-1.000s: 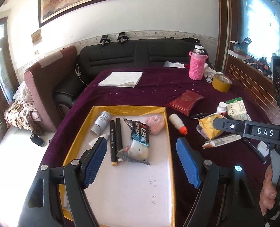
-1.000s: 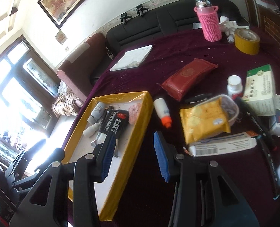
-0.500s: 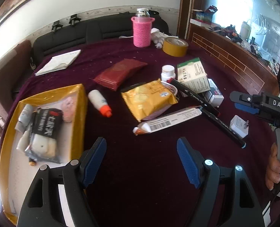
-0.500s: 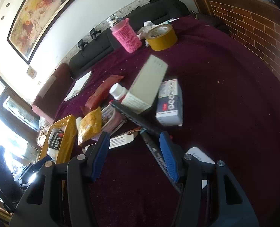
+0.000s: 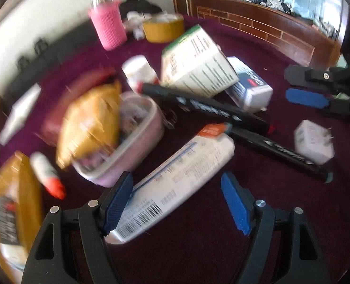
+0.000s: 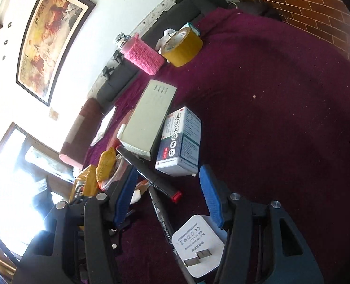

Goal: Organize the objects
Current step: 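Grasp the white ointment tube box with the left tool while the right grasps a black marker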

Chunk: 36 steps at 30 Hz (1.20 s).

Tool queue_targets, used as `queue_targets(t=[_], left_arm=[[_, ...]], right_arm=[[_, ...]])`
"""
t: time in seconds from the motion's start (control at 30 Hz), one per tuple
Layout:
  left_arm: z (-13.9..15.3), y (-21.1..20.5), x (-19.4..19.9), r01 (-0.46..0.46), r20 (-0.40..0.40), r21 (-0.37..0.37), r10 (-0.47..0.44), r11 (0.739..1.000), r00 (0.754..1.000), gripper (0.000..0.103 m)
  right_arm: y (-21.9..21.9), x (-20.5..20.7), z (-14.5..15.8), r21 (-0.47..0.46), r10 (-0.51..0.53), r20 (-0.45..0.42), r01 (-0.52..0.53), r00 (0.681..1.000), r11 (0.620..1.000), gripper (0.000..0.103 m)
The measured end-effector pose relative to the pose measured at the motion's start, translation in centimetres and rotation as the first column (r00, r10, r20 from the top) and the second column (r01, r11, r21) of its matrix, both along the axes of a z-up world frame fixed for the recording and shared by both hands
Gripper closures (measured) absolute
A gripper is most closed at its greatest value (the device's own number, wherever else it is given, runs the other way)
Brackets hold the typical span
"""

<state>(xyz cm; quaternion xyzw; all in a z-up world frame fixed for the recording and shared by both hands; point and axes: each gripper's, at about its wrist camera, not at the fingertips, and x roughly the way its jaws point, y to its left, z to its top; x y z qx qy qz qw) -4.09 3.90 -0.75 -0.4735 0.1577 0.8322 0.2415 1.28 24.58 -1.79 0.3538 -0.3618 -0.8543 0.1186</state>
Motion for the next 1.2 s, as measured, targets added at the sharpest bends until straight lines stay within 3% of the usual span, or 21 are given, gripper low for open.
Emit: queue_targets(t=[0.17, 0.33, 0.43, 0.5, 0.57, 0.63, 0.7, 0.93, 1.03, 1.13, 1.2], left_arm=[[1.2, -0.7, 1.7, 0.039, 0.161, 0.15, -0.063, 0.988, 0.985, 0.034], [1.4, 0.9, 1.7, 0.008, 0.035, 0.031, -0.009, 0.999, 0.999, 0.034], [0.7, 2.1, 1.9, 0.018, -0.025, 0.011, -0.018, 1.0, 1.0, 0.033], [0.8, 2.1, 2.4, 0.009, -0.026, 0.036, -0.008, 0.999, 1.0, 0.041], [1.4, 1.4, 3.0, 0.0, -0.016, 0.053, 0.001, 0.999, 1.0, 0.078], [2.1, 0.5, 3.7, -0.027, 0.025, 0.11, 0.024, 0.994, 0.999, 0.08], [2.6, -0.8, 5.3, -0.044, 0.013, 0.145, 0.043, 0.988, 0.999, 0.09], [5.0, -7.3, 9.0, -0.144, 0.031, 0.286, 0.141, 0.947, 0.989, 0.092], [4.7, -8.9, 9.6, -0.17, 0.046, 0.29, 0.164, 0.942, 0.985, 0.092], [3.3, -9.9, 9.4, -0.199, 0.107, 0.309, 0.174, 0.93, 0.979, 0.092], [2.4, -9.9, 9.7, -0.21, 0.127, 0.312, 0.179, 0.926, 0.976, 0.091]], right_arm=[[-0.3, 0.1, -0.1, -0.013, 0.019, 0.005, -0.018, 1.0, 1.0, 0.049], [-0.5, 0.3, -0.1, -0.027, 0.037, 0.006, -0.037, 0.999, 0.999, 0.049], [-0.4, 0.4, -0.1, -0.024, 0.036, 0.006, -0.035, 0.999, 0.999, 0.049], [-0.3, 0.4, -0.3, -0.022, 0.033, 0.011, -0.033, 0.999, 0.999, 0.049], [-0.2, 0.3, -0.4, -0.021, 0.03, 0.016, -0.03, 0.999, 0.999, 0.048], [-0.3, 0.3, -0.4, -0.014, 0.032, 0.02, -0.032, 0.999, 0.999, 0.048], [-0.5, 0.3, -0.3, -0.003, 0.039, 0.016, -0.039, 0.999, 0.999, 0.048], [-2.9, 1.4, 2.1, 0.123, 0.088, -0.035, -0.083, 0.995, 0.989, 0.048], [-5.5, 1.1, 3.5, 0.223, 0.199, 0.008, -0.196, 0.98, 0.955, 0.048], [-8.9, 0.3, 3.2, 0.355, 0.291, 0.13, -0.319, 0.948, 0.879, 0.048], [-10.6, -0.1, 2.3, 0.446, 0.289, 0.216, -0.357, 0.933, 0.821, 0.049]])
